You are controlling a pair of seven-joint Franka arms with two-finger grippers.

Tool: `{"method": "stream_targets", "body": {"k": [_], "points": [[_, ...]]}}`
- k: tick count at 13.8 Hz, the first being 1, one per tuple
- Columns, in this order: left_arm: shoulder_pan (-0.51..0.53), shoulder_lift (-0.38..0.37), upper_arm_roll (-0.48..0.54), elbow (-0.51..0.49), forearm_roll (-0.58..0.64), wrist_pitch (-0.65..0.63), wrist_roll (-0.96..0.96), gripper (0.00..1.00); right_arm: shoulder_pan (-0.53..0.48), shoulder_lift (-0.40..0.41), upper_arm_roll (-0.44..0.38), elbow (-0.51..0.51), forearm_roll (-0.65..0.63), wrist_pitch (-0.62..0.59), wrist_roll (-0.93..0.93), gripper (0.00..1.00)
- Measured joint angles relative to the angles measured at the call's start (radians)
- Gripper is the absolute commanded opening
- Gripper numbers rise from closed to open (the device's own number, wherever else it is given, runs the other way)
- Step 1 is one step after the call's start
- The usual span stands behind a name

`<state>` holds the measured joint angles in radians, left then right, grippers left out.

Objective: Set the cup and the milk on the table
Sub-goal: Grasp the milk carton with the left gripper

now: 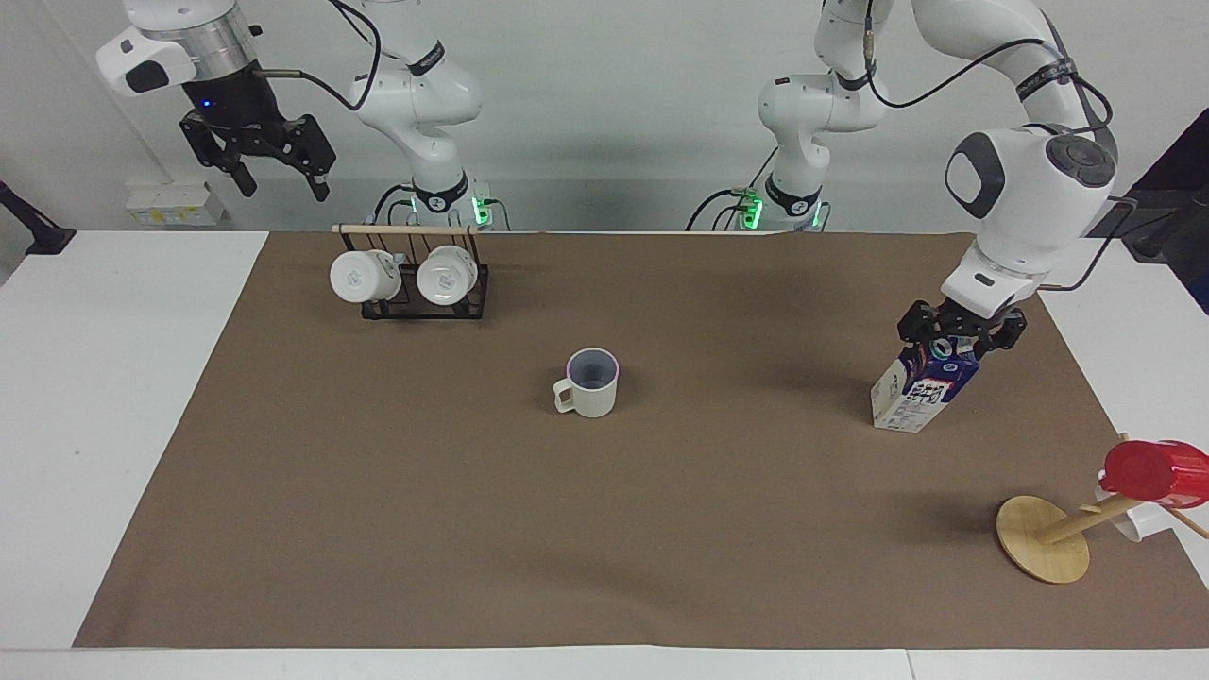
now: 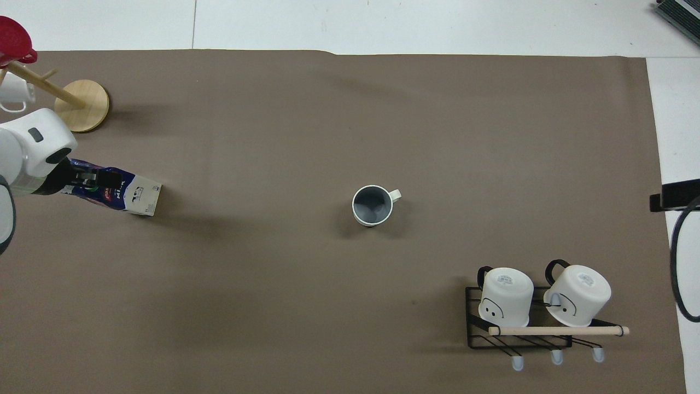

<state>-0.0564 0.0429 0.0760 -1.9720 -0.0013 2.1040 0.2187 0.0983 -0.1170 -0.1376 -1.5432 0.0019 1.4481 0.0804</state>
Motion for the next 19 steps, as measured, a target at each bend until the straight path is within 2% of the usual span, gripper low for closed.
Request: {"method": "stream_targets", "body": {"k": [1,2,3,5,6,7,12,14,16,19], "points": [[0.004,0.006,0.001,0.000,0.000,0.009,0.008,1.00,0.001,0.000,0.005,0.000,0.000,0.000,0.000,1.00],[0.011,0.012,0.001,0.000,0.000,0.020,0.023,0.94,0.001,0.000,0.009,0.000,0.000,0.000,0.000,1.00],[0.017,0.016,0.001,0.000,0.000,0.023,0.039,0.81,0.002,0.000,0.011,0.000,0.000,0.000,0.000,1.00],[0.022,0.018,0.001,0.000,0.000,0.024,0.053,0.46,-0.001,0.000,0.008,0.000,0.000,0.000,0.000,1.00],[0.022,0.018,0.001,0.000,0.000,0.024,0.054,0.34,-0.003,0.000,0.001,0.000,-0.001,0.000,0.000,1.00],[0.022,0.018,0.001,0.001,0.000,0.024,0.055,0.29,-0.013,0.000,-0.005,0.001,-0.001,0.000,0.000,1.00],[0.021,-0.009,-0.015,0.007,0.000,0.014,0.056,0.28,-0.042,0.000,-0.010,0.002,-0.001,0.000,-0.011,1.00],[0.007,-0.030,-0.025,0.022,0.000,-0.030,0.055,0.28,-0.042,0.002,-0.008,0.000,-0.001,0.000,-0.011,1.00],[-0.043,-0.048,-0.029,0.035,0.000,-0.071,-0.002,0.28,-0.042,0.004,-0.008,-0.001,-0.001,-0.004,-0.011,1.00],[-0.163,-0.053,-0.035,0.036,0.000,-0.078,-0.190,0.28,-0.042,0.004,-0.006,-0.001,0.000,-0.007,-0.011,1.00]]}}
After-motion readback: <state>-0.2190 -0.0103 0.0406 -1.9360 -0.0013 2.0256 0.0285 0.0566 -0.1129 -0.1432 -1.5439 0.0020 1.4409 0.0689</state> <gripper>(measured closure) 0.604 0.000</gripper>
